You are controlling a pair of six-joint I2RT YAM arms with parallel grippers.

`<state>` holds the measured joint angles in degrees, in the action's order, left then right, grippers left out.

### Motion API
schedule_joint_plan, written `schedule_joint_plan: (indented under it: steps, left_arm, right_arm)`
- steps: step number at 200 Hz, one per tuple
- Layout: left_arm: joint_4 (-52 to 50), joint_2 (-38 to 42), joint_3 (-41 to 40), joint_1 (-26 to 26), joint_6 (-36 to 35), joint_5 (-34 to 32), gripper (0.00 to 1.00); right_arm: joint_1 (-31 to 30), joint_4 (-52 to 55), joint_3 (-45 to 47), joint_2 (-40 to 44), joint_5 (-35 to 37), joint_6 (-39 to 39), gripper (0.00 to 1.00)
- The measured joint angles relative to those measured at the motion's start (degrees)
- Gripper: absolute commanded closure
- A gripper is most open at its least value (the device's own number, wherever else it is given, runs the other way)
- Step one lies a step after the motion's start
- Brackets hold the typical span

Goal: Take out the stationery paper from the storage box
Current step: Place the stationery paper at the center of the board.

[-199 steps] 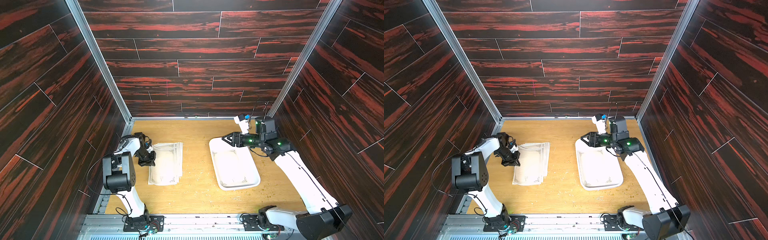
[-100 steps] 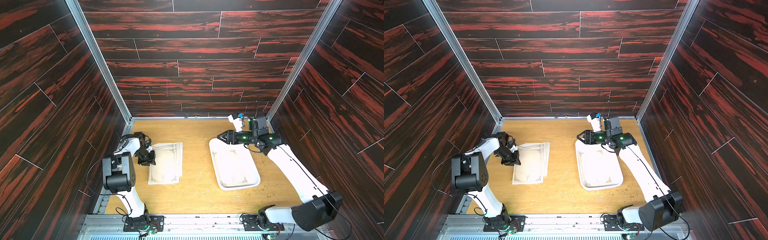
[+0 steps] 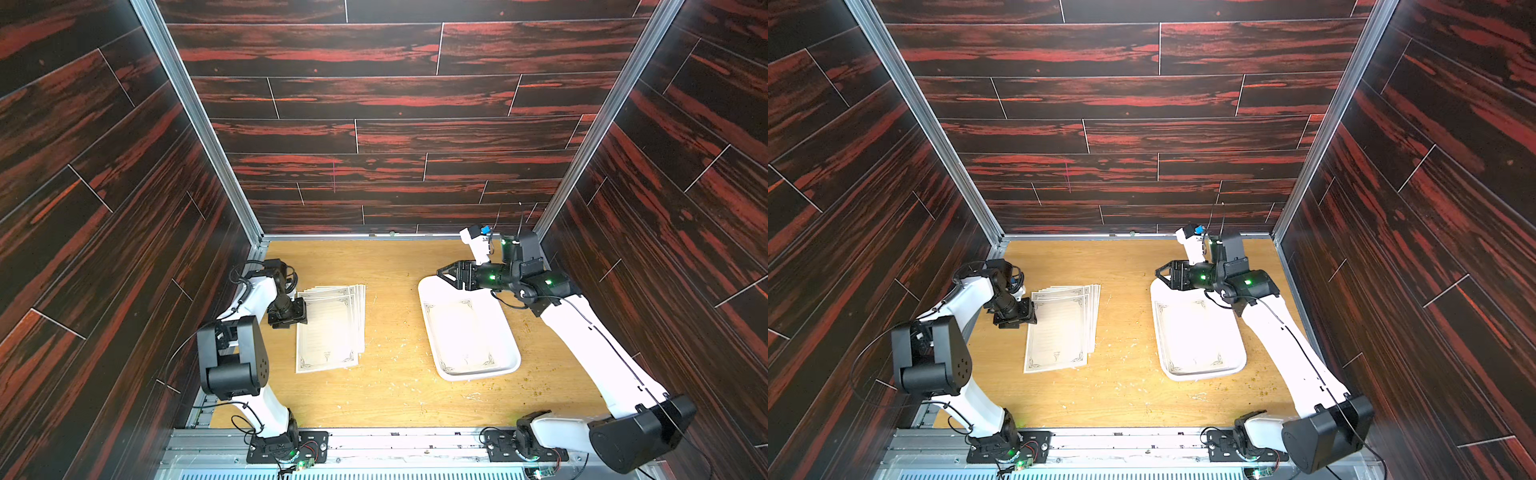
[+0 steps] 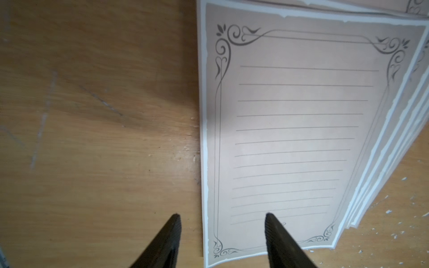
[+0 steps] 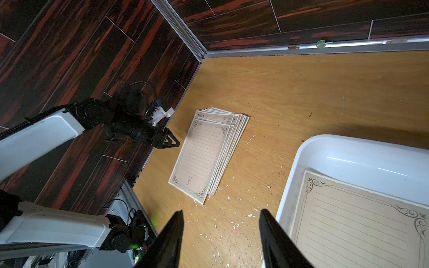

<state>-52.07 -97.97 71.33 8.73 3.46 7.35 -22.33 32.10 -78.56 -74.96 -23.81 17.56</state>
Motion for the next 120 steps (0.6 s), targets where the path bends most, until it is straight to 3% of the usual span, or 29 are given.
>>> schedule_joint_plan:
  steps: [68,110,120]
  left_arm:
    - [3.5,6.5,-2.1,0.0,1.4,-8.1,0.00]
    - [12.2,24.6,-8.8,0.3,3.3,-20.0,0.00]
    - [15.2,30.7,-11.4,0.3,3.8,-23.1,0.00]
  right_arm:
    - [-0.2,0.7,-0.1,0.2,2.4,-0.6,0.44]
    - [-0.3,3.1,-0.5,1.9,14.1,-2.4,0.42]
    - [-0.2,3.5,-0.5,3.3,18.1,-2.9,0.32]
